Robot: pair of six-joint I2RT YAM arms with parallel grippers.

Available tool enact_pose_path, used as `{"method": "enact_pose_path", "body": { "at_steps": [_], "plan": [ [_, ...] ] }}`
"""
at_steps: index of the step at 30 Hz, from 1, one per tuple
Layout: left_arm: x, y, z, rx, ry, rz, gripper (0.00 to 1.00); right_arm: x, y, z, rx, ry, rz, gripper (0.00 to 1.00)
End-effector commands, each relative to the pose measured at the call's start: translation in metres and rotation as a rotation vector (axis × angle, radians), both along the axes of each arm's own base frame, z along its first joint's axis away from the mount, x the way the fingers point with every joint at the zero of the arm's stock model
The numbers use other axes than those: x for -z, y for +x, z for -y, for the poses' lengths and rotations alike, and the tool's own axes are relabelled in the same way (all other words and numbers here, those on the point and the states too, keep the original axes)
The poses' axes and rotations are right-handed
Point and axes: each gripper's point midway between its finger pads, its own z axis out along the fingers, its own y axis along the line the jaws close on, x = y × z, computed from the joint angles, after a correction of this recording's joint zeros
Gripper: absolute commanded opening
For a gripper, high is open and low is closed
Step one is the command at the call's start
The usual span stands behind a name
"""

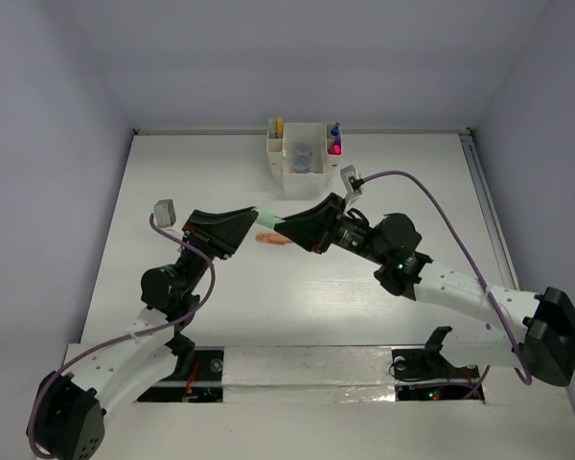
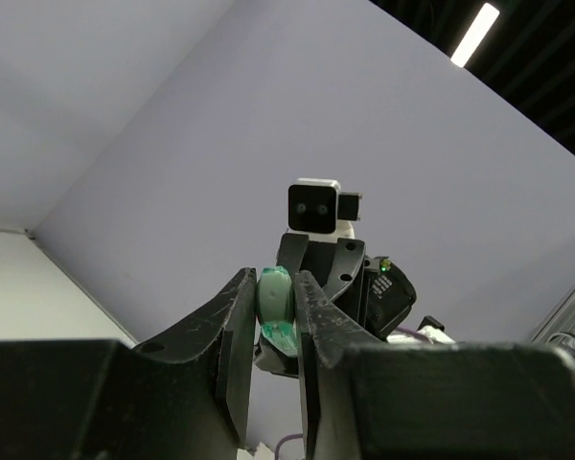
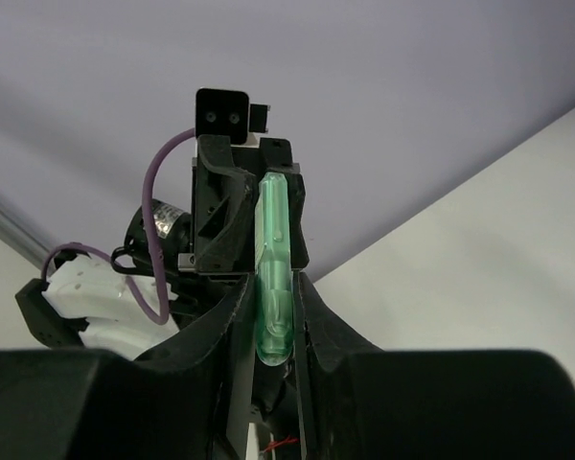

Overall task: Sort the stationery into containers
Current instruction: Place the pen in the storage box.

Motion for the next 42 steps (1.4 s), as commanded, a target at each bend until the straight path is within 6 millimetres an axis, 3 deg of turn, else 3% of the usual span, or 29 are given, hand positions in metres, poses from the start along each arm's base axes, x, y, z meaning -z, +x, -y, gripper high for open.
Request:
{"method": "enact_pose_path", "body": {
  "at_steps": [1,3,4,7,8,9,11,12,13,15,16,17,20,21,25,26,27,29,30,31,32,37,38,42],
  "plan": [
    [0.011,-0.010,0.001,0.024,0.032,0.009,0.07,-0.024,0.006,0.011,0.076,0.024,0.087,0.00],
    [0.019,-0.010,0.000,0.004,0.066,-0.001,0.24,-0.024,0.013,0.010,0.115,-0.036,0.080,0.00],
    [0.022,-0.010,-0.001,-0.011,0.082,-0.007,0.49,-0.023,0.018,0.013,0.134,-0.055,0.079,0.00],
    [0.026,-0.003,-0.014,-0.133,0.155,-0.044,0.89,-0.013,0.032,0.015,0.194,-0.169,0.059,0.00],
    [0.012,-0.003,-0.023,-0.184,0.161,-0.028,0.95,-0.012,0.039,0.019,0.214,-0.188,0.060,0.00],
    [0.020,0.001,-0.031,-0.254,0.221,-0.059,0.99,-0.019,0.049,0.024,0.248,-0.199,0.077,0.00],
    [0.018,0.005,-0.044,-0.343,0.308,-0.093,0.99,-0.009,0.062,0.028,0.273,-0.269,0.067,0.00],
    [0.015,0.003,-0.049,-0.369,0.331,-0.095,0.99,-0.021,0.069,0.031,0.290,-0.269,0.076,0.00],
    [0.014,0.003,-0.052,-0.389,0.363,-0.104,0.99,-0.003,0.090,0.037,0.314,-0.340,0.035,0.00],
    [0.014,0.003,-0.059,-0.422,0.439,-0.141,0.99,0.003,0.106,0.039,0.293,-0.389,0.016,0.00],
    [0.017,0.005,-0.059,-0.440,0.497,-0.136,0.99,-0.001,0.123,0.033,0.287,-0.415,0.019,0.00],
    [0.019,0.006,-0.058,-0.440,0.531,-0.139,0.99,0.015,0.136,0.040,0.285,-0.481,-0.029,0.00],
    [0.024,0.011,-0.056,-0.445,0.665,-0.142,0.99,0.026,0.168,0.032,0.257,-0.612,-0.052,0.00],
    [0.037,0.017,-0.052,-0.427,0.728,-0.169,0.99,0.027,0.176,0.029,0.254,-0.648,-0.025,0.00],
    [0.053,0.027,-0.046,-0.412,0.854,-0.167,0.99,0.039,0.218,0.022,0.273,-0.775,-0.057,0.00],
    [0.060,0.029,-0.045,-0.411,0.874,-0.173,0.99,0.051,0.219,0.023,0.257,-0.823,-0.096,0.00],
    [0.063,0.032,-0.045,-0.415,0.878,-0.176,0.99,0.049,0.240,0.020,0.285,-0.834,-0.091,0.00],
    [0.070,0.033,-0.045,-0.417,0.888,-0.183,0.99,0.058,0.248,0.020,0.288,-0.874,-0.109,0.00],
    [0.072,0.034,-0.047,-0.427,0.895,-0.191,0.99,0.045,0.257,0.019,0.321,-0.865,-0.083,0.00],
    [0.071,0.034,-0.049,-0.435,0.895,-0.190,0.99,0.064,0.267,0.015,0.318,-0.896,-0.107,0.00],
    [0.073,0.034,-0.050,-0.440,0.899,-0.190,0.99,0.070,0.270,0.014,0.314,-0.912,-0.118,0.00],
    [0.070,0.035,-0.056,-0.464,0.891,-0.183,0.99,0.093,0.298,0.004,0.327,-0.916,-0.138,0.00],
    [0.070,0.036,-0.058,-0.472,0.890,-0.184,0.99,0.106,0.308,0.005,0.333,-0.921,-0.156,0.00],
    [0.072,0.039,-0.059,-0.455,0.891,-0.183,0.99,0.117,0.317,0.000,0.342,-0.909,-0.151,0.00]
  ]
}}
